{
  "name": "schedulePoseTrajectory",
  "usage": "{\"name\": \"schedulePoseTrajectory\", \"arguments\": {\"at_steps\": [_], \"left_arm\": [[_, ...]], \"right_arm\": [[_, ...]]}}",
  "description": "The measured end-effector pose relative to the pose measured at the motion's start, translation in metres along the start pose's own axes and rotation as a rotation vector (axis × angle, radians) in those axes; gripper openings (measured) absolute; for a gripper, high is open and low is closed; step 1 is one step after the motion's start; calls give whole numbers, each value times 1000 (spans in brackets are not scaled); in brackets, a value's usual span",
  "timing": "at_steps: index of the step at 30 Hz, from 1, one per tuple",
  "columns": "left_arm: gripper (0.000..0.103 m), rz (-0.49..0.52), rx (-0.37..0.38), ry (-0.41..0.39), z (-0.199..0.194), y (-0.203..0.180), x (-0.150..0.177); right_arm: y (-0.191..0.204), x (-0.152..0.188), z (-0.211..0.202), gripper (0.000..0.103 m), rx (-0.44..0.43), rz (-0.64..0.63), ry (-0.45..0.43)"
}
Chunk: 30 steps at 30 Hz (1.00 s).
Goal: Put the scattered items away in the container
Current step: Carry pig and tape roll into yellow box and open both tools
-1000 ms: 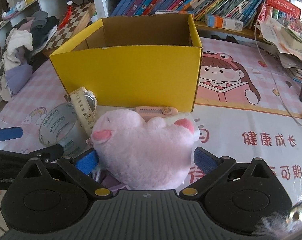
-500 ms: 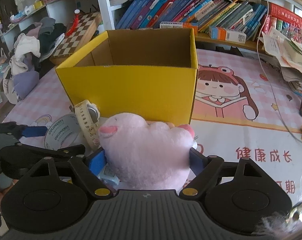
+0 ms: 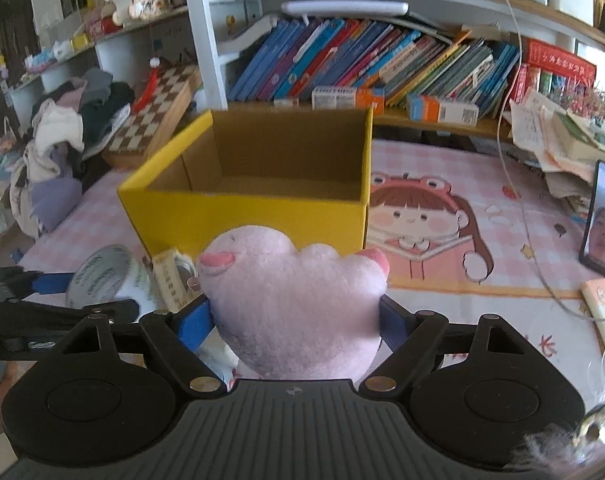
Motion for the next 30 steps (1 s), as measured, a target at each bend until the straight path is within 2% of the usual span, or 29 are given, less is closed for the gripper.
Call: {"name": "schedulePoseTrajectory", "arguments": {"at_steps": [7,10,15,23,30], "left_arm": [[84,31,0,-119,-33,-3,-31],[84,62,0,-167,-43,-7,-51],[85,128,2,-205,-43,-15,-84],[85,290,-71,-159,1,-28,-135],[85,479,-133,-46,53,-44,-158]], "right_arm": [[-4,-28,-19,82,-29,2,-69],[-2,-44,-25,82,-39,-32,-103],[3,-75,-22,82,-44,-142,-132],[11,-127,30,82,7,-394,-97],[24,-146,89,82,57,-751,-21]]}}
Point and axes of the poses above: each gripper's, at about its wrist camera, not at the fingertips, and z roughly the way its jaws point, y to its left, x to its underside, the point moved 7 cm from there along z, roughly the way its jaws point, and after that the axes turned 12 degrees about y, right-handed, at the moved point
